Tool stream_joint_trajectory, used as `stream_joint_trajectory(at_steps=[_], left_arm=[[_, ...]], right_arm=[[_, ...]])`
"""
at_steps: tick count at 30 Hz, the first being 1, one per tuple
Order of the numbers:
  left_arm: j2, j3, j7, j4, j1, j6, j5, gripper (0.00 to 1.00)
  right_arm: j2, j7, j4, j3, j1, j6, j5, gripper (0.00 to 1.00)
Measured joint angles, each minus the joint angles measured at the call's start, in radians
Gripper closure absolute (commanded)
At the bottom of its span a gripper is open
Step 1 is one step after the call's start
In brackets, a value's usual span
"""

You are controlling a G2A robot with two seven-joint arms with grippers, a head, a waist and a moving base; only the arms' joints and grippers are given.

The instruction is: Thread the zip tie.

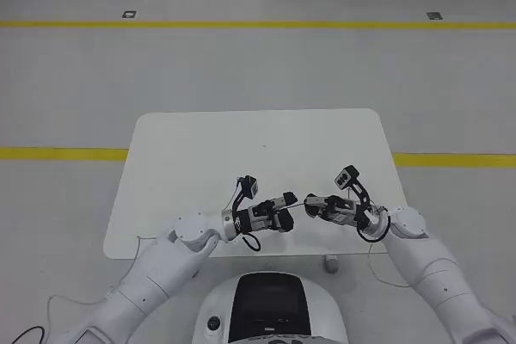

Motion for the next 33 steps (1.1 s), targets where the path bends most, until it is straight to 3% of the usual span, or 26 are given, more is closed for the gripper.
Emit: stream_joint_trajectory(at_steps=[11,15,33], left_arm=[[0.001,0.003,-0.001,0.000,0.000,-0.001,0.000,0.00],[0.001,0.005,-0.002,0.001,-0.001,-0.001,-0.001,0.07],[0.002,0.008,0.002,0.004,-0.005,0.002,-0.005,0.04]], right_arm=[[-0.007,0.003,0.011,-0.001,0.006,0.004,-0.006,1.00],[-0.009,0.004,0.013,-0.001,0.006,0.005,-0.008,1.00],[-0.013,0.015,0.007,0.017,-0.001,0.002,-0.014,1.00]])
